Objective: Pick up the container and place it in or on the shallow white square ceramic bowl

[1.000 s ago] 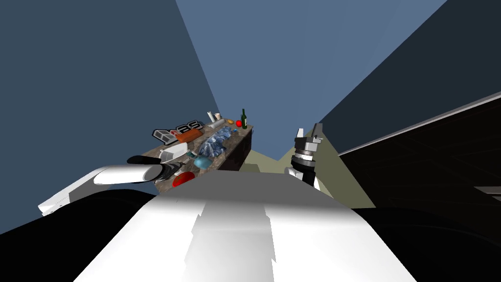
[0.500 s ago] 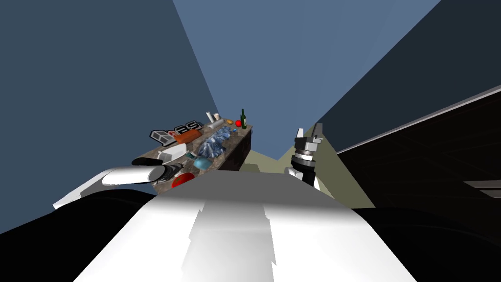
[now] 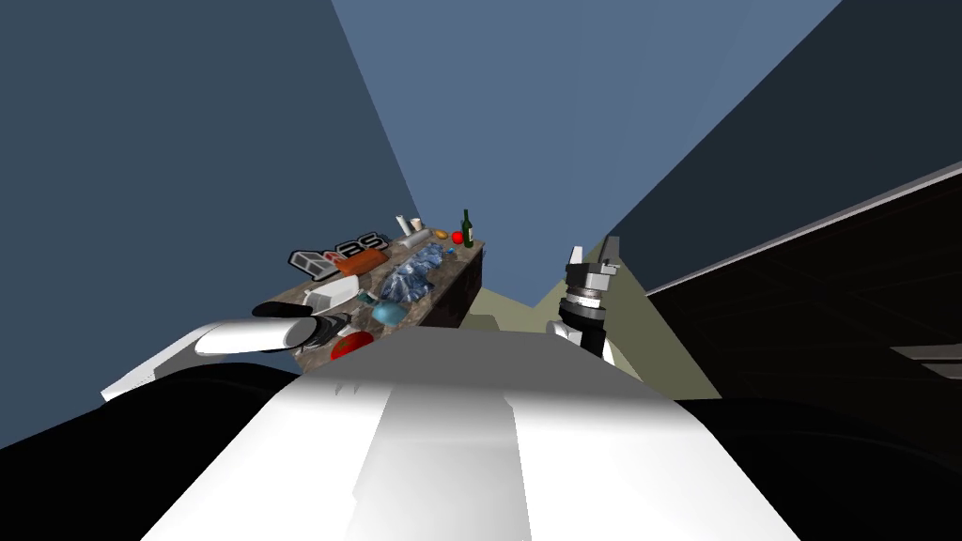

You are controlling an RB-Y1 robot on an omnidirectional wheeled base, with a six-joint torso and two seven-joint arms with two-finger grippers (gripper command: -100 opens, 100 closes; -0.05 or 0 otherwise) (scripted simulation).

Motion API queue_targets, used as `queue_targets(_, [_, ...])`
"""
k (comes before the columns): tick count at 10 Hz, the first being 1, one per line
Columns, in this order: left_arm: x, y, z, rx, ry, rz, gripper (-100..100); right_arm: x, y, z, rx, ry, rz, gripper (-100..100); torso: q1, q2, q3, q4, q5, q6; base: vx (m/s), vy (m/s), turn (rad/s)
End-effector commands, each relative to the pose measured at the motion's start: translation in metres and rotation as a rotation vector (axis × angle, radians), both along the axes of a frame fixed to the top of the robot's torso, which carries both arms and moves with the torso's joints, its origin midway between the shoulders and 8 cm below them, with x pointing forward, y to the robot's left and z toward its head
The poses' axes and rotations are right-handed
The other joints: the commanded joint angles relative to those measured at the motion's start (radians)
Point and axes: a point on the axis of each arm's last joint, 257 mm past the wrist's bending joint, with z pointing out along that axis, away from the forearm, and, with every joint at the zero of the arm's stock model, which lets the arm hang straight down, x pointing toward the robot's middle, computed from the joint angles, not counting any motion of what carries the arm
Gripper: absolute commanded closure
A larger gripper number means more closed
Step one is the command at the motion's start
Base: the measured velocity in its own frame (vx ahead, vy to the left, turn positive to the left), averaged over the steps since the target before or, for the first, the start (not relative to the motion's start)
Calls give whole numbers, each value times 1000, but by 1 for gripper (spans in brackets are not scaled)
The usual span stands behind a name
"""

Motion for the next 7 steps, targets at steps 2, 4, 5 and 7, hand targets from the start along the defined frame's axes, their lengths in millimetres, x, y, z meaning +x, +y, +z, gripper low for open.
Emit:
queue_targets(2, [1, -7, 12, -3, 5, -12, 100, 0, 0, 0, 0, 0, 0, 0, -1, 0, 0, 0, -1, -1, 2, -18, 78])
queue_targets(4, [1, -6, 10, -2, 5, -10, 0, 0, 0, 0, 0, 0, 0, 0, -1, 1, 1, 1, 0, 0, 1, -5, 8])
queue_targets(5, [8, 0, 15, 25, -10, -20, 100, 0, 0, 0, 0, 0, 0, 0, 0, 1, 1, 1, 0, 0, -87, 7, -199])
queue_targets(7, [17, 5, 21, 53, -29, -32, 100, 0, 0, 0, 0, 0, 0, 0, 4, 8, 5, 2, 0, 1, -144, 66, -207])
